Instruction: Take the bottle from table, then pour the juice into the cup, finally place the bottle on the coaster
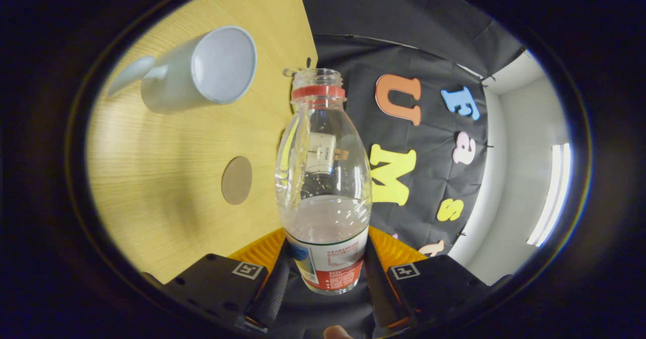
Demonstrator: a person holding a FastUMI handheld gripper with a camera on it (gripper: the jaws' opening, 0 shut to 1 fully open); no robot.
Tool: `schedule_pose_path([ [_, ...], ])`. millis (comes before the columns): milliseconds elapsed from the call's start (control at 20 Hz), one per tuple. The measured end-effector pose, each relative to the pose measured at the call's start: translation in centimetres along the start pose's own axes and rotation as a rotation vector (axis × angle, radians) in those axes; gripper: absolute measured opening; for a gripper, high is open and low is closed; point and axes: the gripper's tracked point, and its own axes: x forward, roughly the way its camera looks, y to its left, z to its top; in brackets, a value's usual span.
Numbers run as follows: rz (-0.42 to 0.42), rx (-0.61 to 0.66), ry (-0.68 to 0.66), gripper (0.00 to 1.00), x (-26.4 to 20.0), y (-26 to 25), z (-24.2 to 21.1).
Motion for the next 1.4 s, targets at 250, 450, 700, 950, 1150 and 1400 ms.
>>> schedule_pose_path([
  [250,-0.004,-0.016,0.001,0.77,-0.2,-0.2,0.1],
  [450,-0.009,-0.027,0.002,0.77,-0.3,-0.6,0.1],
  [700,-0.024,-0.035,0.000,0.77,-0.2,-1.9,0.0],
  [950,-0.038,-0.046,0.000,0.77,-0.4,-2.9,-0.3],
  [1150,-0.043,-0.060,-0.004,0.77,-0.5,-3.3,-0.2],
  [1400,-0.044,-0.065,-0.008,0.77,-0.6,-3.7,-0.1],
])
